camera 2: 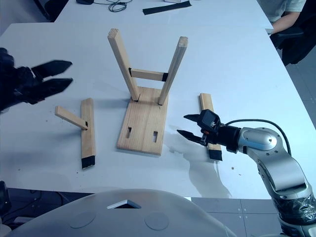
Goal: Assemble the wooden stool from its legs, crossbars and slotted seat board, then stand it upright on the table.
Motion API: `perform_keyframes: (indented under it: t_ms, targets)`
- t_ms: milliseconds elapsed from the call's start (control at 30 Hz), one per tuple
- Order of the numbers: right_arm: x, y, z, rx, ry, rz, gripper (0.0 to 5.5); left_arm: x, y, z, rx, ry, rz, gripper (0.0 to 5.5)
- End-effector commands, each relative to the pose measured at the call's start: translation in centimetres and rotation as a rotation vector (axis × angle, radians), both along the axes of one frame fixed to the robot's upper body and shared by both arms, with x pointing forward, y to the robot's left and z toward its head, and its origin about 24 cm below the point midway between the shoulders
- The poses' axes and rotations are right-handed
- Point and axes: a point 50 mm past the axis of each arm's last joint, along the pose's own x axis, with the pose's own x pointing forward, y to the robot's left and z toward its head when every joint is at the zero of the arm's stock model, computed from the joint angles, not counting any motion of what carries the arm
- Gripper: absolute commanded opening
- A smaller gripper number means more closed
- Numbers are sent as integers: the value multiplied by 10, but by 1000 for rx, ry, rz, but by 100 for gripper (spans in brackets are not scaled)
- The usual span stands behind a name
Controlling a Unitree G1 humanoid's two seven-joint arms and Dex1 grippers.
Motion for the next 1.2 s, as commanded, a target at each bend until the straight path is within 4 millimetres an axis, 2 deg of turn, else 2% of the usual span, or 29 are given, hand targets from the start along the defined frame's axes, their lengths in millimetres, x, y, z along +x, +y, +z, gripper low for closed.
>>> perform_keyframes:
  t_ms: [33, 133, 400, 533, 667, 733, 800, 833, 933, 1000, 1200]
  targets:
    - [-1, -1, 0, -7, 19, 19, 273, -15, -12, -49, 27, 136, -19, 345]
    - [2, -1, 1, -8, 16, 23, 273, -18, -12, -54, 26, 141, -3, 345]
    - [2, 1, 1, 4, 1, 8, 273, -3, -6, -15, -16, 31, -6, 345]
    - [2, 1, 3, 15, -9, 2, 273, 1, -12, 27, -86, -89, -22, 345]
    - [2, 1, 4, 24, -16, -10, 273, -8, -38, 75, -115, -214, -136, 345]
    - [1, 1, 4, 28, -21, -22, 273, -19, -54, 85, -87, -227, -219, 345]
    - [-1, 1, 4, 31, -24, -33, 273, -29, -68, 77, 3, -195, -263, 345]
    - [-2, 1, 4, 32, -24, -39, 273, -35, -73, 67, 61, -156, -276, 345]
    - [-6, 2, 1, 38, -23, -60, 273, -62, -79, 19, 200, 45, -266, 345]
    - [-8, 4, 0, 41, -22, -65, 273, -76, -76, -2, 256, 132, -229, 345]
    - [-13, 4, -2, 45, -19, -86, 273, -97, -51, -53, 437, 273, -109, 345]
